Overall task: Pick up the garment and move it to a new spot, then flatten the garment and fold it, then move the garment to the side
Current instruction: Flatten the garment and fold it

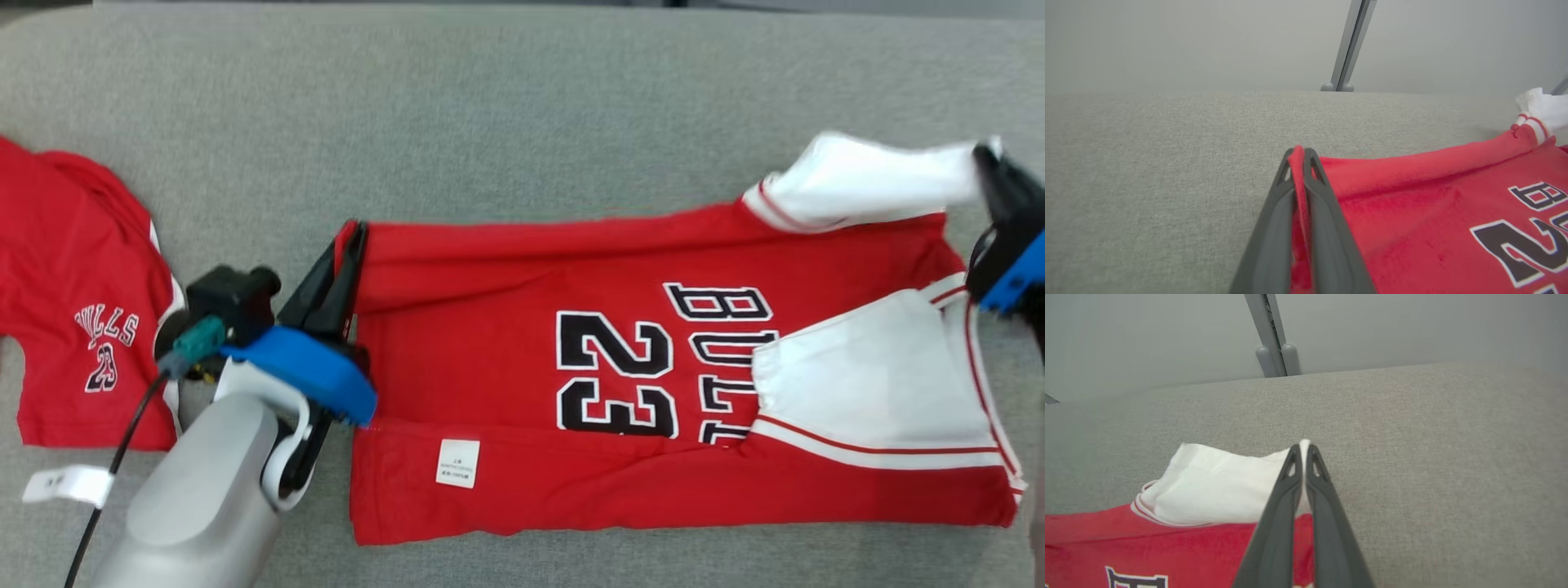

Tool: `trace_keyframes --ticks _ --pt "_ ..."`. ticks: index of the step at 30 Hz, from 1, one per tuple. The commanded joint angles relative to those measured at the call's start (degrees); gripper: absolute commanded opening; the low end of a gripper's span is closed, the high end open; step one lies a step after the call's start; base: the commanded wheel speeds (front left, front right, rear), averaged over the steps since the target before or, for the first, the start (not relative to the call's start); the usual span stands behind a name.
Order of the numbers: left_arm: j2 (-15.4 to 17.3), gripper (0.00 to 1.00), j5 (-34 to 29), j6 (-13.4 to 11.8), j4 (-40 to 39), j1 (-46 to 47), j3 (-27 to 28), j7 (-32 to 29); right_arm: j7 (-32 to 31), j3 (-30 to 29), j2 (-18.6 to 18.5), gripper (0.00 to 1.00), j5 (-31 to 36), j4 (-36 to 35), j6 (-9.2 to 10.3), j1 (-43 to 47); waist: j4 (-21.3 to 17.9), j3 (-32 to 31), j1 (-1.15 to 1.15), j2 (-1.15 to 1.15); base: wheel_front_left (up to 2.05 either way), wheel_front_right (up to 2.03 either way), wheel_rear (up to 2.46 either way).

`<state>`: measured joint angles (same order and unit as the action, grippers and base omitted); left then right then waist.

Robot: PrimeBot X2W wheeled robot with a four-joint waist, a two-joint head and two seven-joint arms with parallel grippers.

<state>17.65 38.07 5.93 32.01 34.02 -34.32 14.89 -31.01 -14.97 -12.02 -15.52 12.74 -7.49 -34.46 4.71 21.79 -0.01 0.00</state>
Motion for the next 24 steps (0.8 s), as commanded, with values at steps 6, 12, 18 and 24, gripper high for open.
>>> trace_keyframes --ticks 6,12,18,24 --pt "3.69 0.0 -4.46 1.19 -4.47 -5.84 -0.56 0.33 -3.49 -0.59 1.67 0.0 -2.73 -8.15 -0.01 11.22 -2.7 -4.21 0.01 0.0 0.0 0.0 0.0" --pt "5.49 0.0 -7.61 1.64 -6.97 -9.96 -0.34 0.36 -5.61 -2.05 4.68 0.0 -3.92 -14.2 -0.01 19.44 -4.07 -5.49 0.01 0.0 0.0 0.0 0.0" --pt "5.31 0.0 -9.31 1.68 -6.84 -12.15 1.57 0.36 -5.99 -3.16 6.73 0.0 -4.37 -17.33 -0.01 24.34 -4.68 -6.13 0.01 0.0 0.0 0.0 0.0" --pt "3.96 0.88 -10.4 1.54 -6.44 -14.29 3.56 0.37 -6.37 -2.05 7.64 1.0 -5.15 -18.51 -0.01 27.83 -4.85 -6.96 0.01 0.0 0.0 0.0 0.0"
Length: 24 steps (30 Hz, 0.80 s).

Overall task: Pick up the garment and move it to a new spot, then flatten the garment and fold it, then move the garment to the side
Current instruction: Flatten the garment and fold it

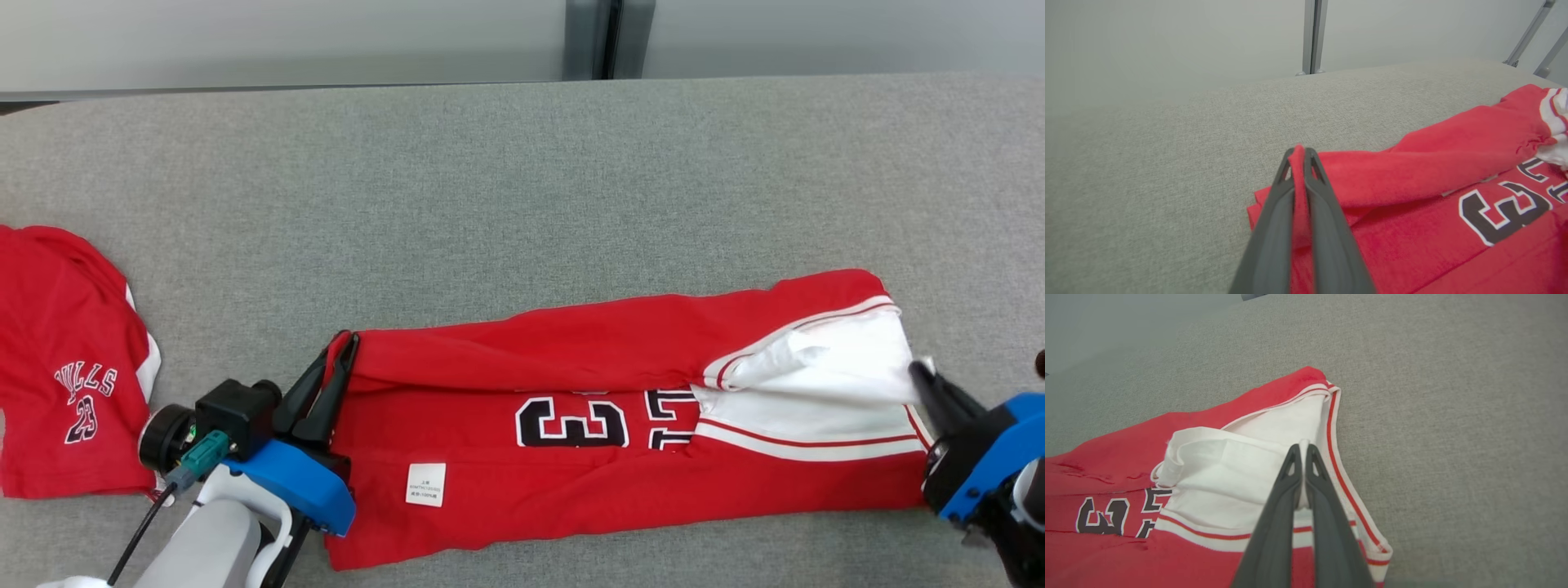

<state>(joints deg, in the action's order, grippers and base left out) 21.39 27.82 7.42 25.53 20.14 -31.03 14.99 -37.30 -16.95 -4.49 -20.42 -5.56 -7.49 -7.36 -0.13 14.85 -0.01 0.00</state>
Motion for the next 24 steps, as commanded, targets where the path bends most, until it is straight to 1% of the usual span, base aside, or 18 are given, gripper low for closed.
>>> trace_keyframes --ticks 1,5,10,13,19,24 --pt "-0.14 1.0 -0.2 0.04 0.06 -0.72 0.86 0.27 -0.37 0.19 0.13 1.0 -0.59 -0.2 -0.01 1.45 0.04 -0.18 0.01 0.0 0.0 0.0 0.0" --pt "-2.29 1.0 -0.62 -0.19 -0.96 -2.83 4.75 0.26 -1.57 0.65 0.0 1.0 -1.02 -1.12 -0.01 4.14 0.49 -1.19 0.01 0.0 0.0 0.0 0.0" --pt "-5.22 1.0 -1.32 -0.55 -3.78 -6.26 11.65 0.26 0.7 -0.66 -0.19 1.0 -0.08 -3.03 -0.01 5.85 1.11 -3.21 0.01 0.0 0.0 0.0 0.0" --pt "-6.59 1.0 -1.85 -0.54 -4.46 -7.48 14.88 0.27 2.63 -1.58 -0.18 1.0 1.02 -3.48 -0.01 5.66 1.46 -4.26 0.01 0.0 0.0 0.0 0.0" --pt "-7.78 1.0 -2.9 -0.33 -4.06 -7.06 18.92 0.27 5.23 -1.7 0.12 1.0 3.22 -0.28 -0.01 2.86 1.73 -5.57 0.01 0.0 0.0 0.0 0.0" --pt "-7.44 1.0 -3.45 -0.2 -3.01 -5.94 20.66 0.27 6.19 -1.47 0.51 1.0 5.36 6.22 -0.01 -0.29 1.66 -5.51 0.01 0.0 0.0 0.0 0.0"
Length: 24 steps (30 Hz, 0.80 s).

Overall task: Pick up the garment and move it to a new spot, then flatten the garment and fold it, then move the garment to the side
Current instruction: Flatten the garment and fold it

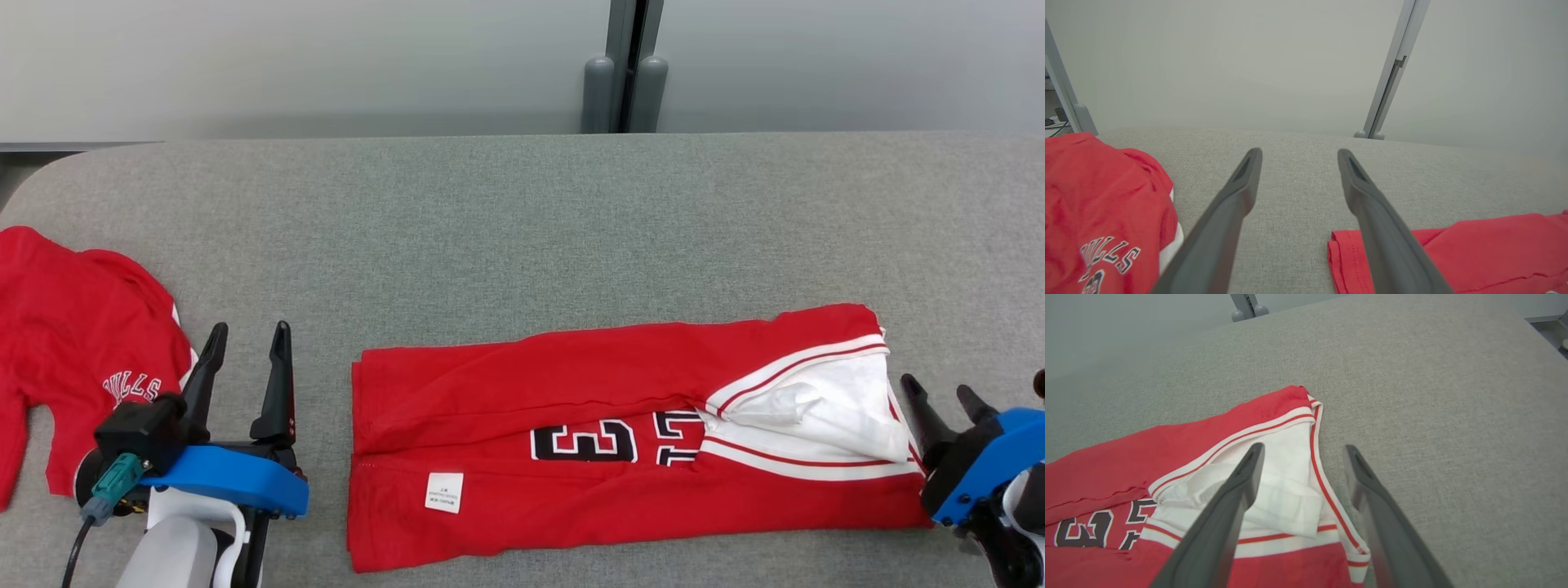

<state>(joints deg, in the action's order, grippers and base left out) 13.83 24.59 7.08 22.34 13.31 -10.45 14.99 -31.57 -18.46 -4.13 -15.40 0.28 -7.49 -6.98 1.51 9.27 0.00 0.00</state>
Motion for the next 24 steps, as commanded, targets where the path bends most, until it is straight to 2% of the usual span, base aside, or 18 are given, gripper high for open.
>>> trace_keyframes --ticks 1,8,17,20,21,22,23,24 --pt "0.2 1.0 -0.35 0.16 0.41 1.15 0.15 0.27 0.75 0.12 0.28 1.0 0.7 2.29 -0.01 -1.63 0.11 0.25 0.0 0.0 0.0 0.0 0.0" --pt "0.97 1.0 -0.52 0.33 1.83 2.48 0.09 0.27 4.66 0.67 0.12 1.0 4.86 14.25 -0.01 -7.28 0.88 1.37 0.0 0.0 0.0 0.0 0.0" --pt "0.93 1.0 -0.14 0.3 2.74 4.18 -0.46 0.27 5.62 0.56 -0.5 1.0 7.85 26.56 -0.01 -11.71 1.95 2.15 0.0 0.0 0.0 0.0 0.0" --pt "0.69 1.0 0.02 0.26 2.75 4.5 -0.55 0.27 4.38 0.84 -0.33 1.0 6.68 29.61 -0.01 -12.03 2.17 2.13 0.0 0.0 0.0 0.0 0.0" --pt "0.65 1.0 0.1 0.26 2.77 4.5 -0.56 0.27 4.0 1.04 -0.42 0.56 6.44 30.4 -0.01 -11.93 2.22 2.08 0.0 0.0 0.0 0.0 0.0" --pt "0.64 1.0 0.11 0.26 2.78 4.46 -0.55 0.27 3.69 1.22 -0.52 0.38 6.01 30.91 -0.01 -11.86 2.22 2.04 0.0 0.0 0.0 0.0 0.0" --pt "0.65 1.0 0.13 0.27 2.78 4.4 -0.56 0.27 3.62 1.42 -0.62 0.0 5.75 31.13 -0.01 -11.81 2.19 1.99 0.0 0.0 0.0 0.0 0.0" --pt "0.71 1.0 0.2 0.27 2.85 4.29 -0.6 0.27 3.35 1.56 -0.9 0.0 5.53 31.32 -0.01 -11.57 2.13 1.93 0.0 0.0 0.0 0.0 0.0"
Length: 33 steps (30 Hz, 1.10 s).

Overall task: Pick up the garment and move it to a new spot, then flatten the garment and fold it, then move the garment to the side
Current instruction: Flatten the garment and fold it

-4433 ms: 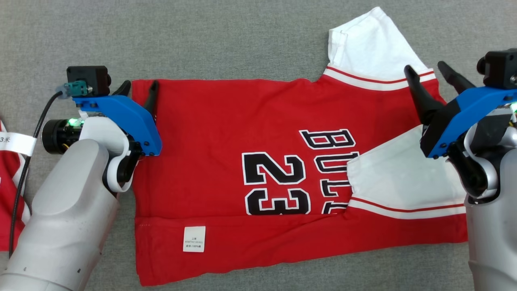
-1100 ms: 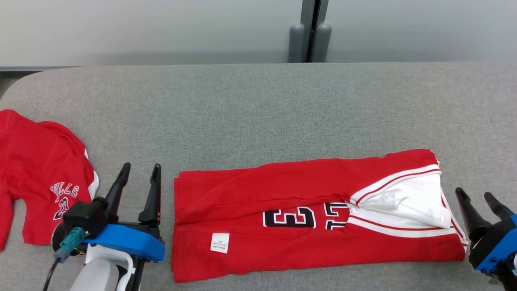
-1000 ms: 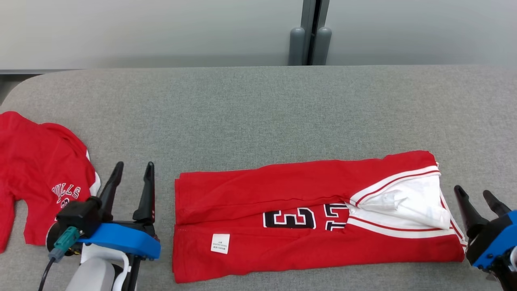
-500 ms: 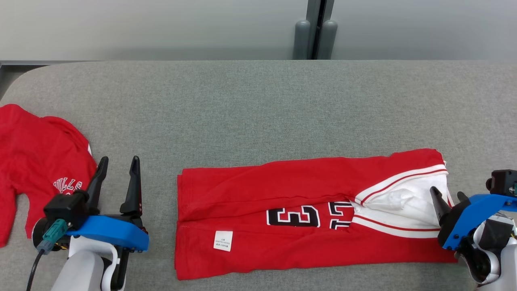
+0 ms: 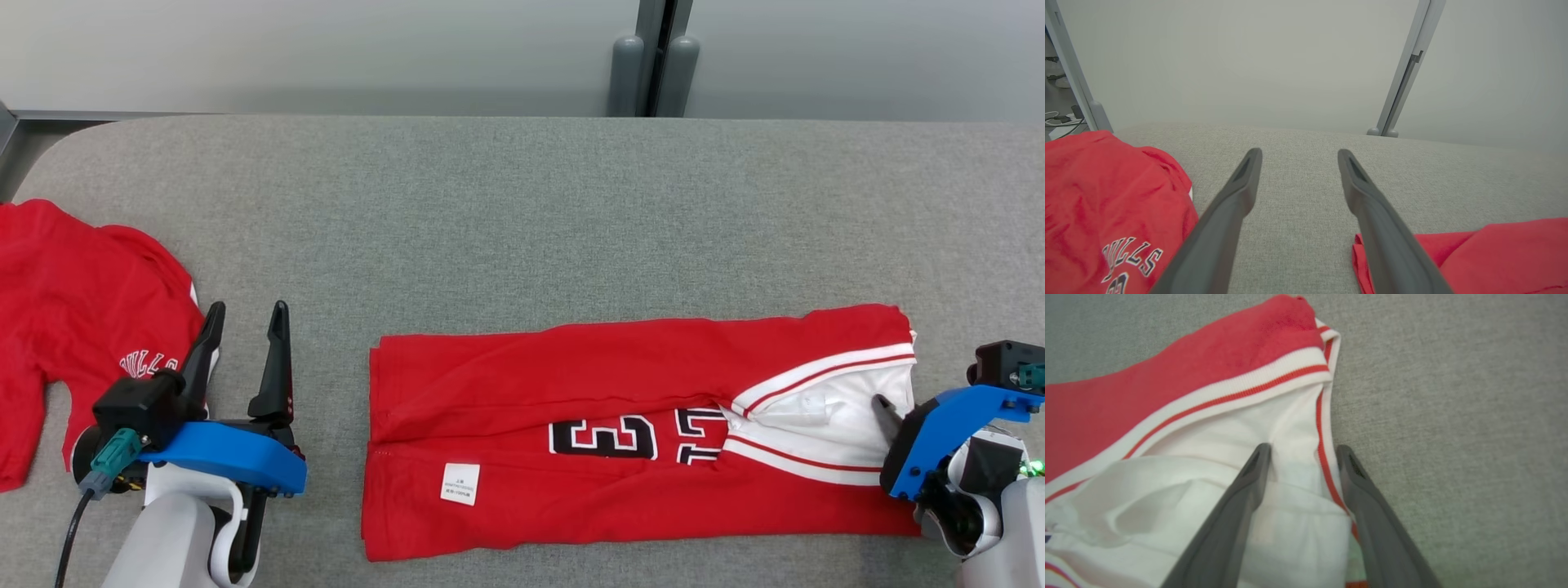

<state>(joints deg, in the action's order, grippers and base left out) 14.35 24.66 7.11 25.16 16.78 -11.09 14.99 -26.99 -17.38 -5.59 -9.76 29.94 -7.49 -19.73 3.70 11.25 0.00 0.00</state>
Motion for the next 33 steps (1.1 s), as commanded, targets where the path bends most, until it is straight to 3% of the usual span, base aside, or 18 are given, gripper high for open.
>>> trace_keyframes --ticks 1,11,21,26,33 --pt "0.25 1.0 0.21 0.24 0.08 0.67 0.01 0.27 -1.36 0.78 0.29 0.0 -0.54 1.55 -0.01 1.42 -0.14 -0.12 0.0 0.0 0.0 0.0 0.0" --pt "0.79 1.0 0.82 -0.54 -0.62 -1.78 0.61 0.27 -0.48 -0.54 -4.94 0.0 -2.33 -6.8 0.04 3.24 -2.28 -1.07 0.0 0.0 0.0 0.0 0.0" --pt "1.25 1.0 0.85 -0.91 -1.85 -3.46 0.37 0.27 -5.3 -8.63 -10.11 0.0 -1.16 -18.86 0.0 7.91 -3.83 -2.12 0.0 0.0 0.0 0.0 0.0" --pt "1.15 1.0 0.91 -1.03 -2.03 -3.84 0.02 0.25 -8.3 -8.69 -9.11 0.0 -1.03 -24.08 0.0 9.57 -3.93 -2.84 0.0 0.0 0.0 0.0 0.0" --pt "1.03 1.0 1.06 -0.97 -1.91 -3.87 -0.84 0.04 -11.77 -1.6 -5.35 0.0 -4.03 -32.31 0.0 12.77 -3.22 -3.79 0.0 0.0 0.0 0.0 0.0"
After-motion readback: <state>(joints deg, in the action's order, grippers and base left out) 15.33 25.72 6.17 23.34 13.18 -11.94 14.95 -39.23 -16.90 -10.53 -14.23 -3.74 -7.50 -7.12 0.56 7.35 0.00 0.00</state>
